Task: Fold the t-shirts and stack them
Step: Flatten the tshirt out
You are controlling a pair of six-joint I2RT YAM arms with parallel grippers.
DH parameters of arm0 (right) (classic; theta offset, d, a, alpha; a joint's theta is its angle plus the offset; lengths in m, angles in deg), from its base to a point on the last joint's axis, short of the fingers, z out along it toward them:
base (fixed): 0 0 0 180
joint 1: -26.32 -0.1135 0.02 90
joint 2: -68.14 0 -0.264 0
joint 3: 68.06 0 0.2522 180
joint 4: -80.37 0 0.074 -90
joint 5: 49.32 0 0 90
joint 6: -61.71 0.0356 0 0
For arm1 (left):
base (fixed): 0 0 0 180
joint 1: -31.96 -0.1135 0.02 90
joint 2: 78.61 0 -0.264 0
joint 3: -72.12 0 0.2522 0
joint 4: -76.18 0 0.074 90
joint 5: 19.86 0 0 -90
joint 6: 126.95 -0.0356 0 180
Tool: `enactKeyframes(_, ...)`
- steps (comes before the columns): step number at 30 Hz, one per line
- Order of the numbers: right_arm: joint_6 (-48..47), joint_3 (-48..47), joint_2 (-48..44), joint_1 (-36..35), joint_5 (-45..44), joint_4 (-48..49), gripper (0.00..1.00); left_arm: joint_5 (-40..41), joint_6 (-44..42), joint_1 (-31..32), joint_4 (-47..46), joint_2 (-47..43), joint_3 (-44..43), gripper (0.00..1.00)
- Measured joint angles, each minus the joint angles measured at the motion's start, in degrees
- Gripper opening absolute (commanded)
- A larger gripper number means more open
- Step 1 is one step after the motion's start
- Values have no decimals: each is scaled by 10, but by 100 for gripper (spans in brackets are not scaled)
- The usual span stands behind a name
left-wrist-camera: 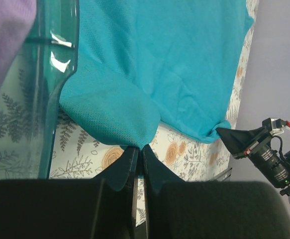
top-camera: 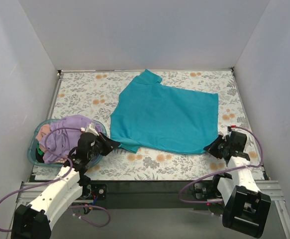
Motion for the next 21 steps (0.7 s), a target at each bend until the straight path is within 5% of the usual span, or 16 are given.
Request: enactKeyframes(21, 35, -71, -93, 0, -35, -196, 7, -19, 24, 22, 187, -10, -36, 0)
